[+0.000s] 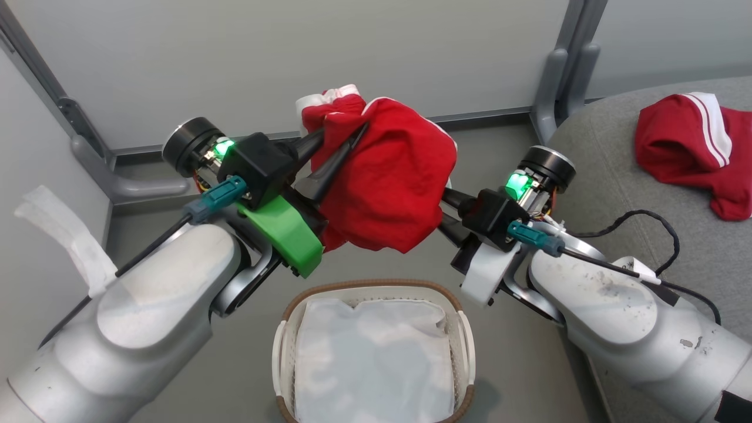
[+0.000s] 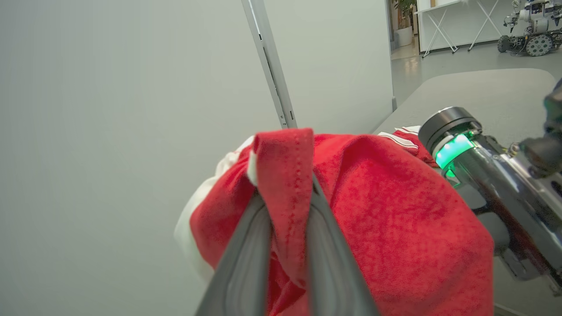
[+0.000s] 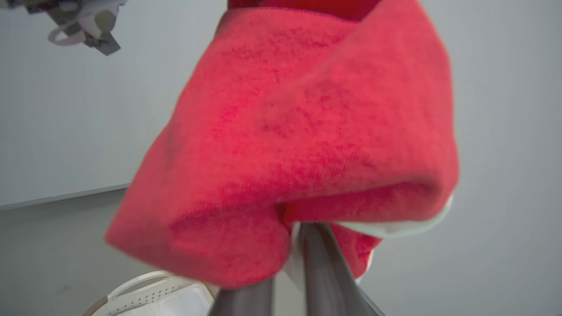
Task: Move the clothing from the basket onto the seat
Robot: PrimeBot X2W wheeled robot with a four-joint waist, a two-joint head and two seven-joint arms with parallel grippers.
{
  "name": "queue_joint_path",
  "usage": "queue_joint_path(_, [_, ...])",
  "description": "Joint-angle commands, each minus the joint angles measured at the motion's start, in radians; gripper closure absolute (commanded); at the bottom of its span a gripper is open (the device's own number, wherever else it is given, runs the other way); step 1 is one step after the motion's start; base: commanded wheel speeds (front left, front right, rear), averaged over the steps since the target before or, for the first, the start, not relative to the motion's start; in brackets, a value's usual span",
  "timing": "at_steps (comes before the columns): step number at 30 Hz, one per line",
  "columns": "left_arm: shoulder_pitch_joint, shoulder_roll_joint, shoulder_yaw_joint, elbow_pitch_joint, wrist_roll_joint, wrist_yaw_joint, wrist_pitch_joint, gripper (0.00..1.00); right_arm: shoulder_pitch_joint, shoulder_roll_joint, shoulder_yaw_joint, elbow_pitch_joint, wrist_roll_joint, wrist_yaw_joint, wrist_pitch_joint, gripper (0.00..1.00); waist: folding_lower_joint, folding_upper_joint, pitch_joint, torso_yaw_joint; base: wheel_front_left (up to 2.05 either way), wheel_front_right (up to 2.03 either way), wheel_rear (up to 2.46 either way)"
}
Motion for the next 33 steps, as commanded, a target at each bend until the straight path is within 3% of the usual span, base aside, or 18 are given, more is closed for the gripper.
queue_joint_path(1, [0.019, 0.008, 0.006, 0.009, -0.01, 0.009, -0.009, 0.41, 0.02, 0.004, -0.026, -0.009, -0.009, -0.001, -0.005, 1.0, 0.0, 0.0, 0.003, -0.002, 0.0, 0.0, 0.0])
queue_joint_path(2, [0.024, 0.007, 0.008, 0.012, -0.014, 0.013, -0.012, 0.03, 0.027, 0.006, -0.041, -0.014, -0.013, -0.001, -0.005, 1.0, 0.0, 0.0, 0.004, -0.003, 0.0, 0.0, 0.0])
queue_joint_path(3, [0.031, 0.005, 0.011, 0.019, -0.02, 0.016, -0.016, 0.0, 0.034, 0.008, -0.059, -0.019, -0.019, -0.001, -0.005, 1.0, 0.0, 0.0, 0.006, -0.005, 0.0, 0.0, 0.0])
queue_joint_path(15, [0.151, -0.042, 0.035, 0.075, -0.067, 0.057, -0.072, 0.0, 0.095, 0.017, -0.234, -0.039, -0.088, -0.001, -0.005, 1.0, 0.0, 0.0, 0.026, -0.02, 0.0, 0.0, 0.0])
queue_joint_path(33, [0.29, -0.111, 0.096, 0.114, -0.013, 0.04, -0.09, 0.0, 0.187, 0.008, -0.463, -0.048, -0.155, -0.001, -0.005, 1.0, 0.0, 0.0, 0.056, -0.071, 0.0, 0.0, 0.0])
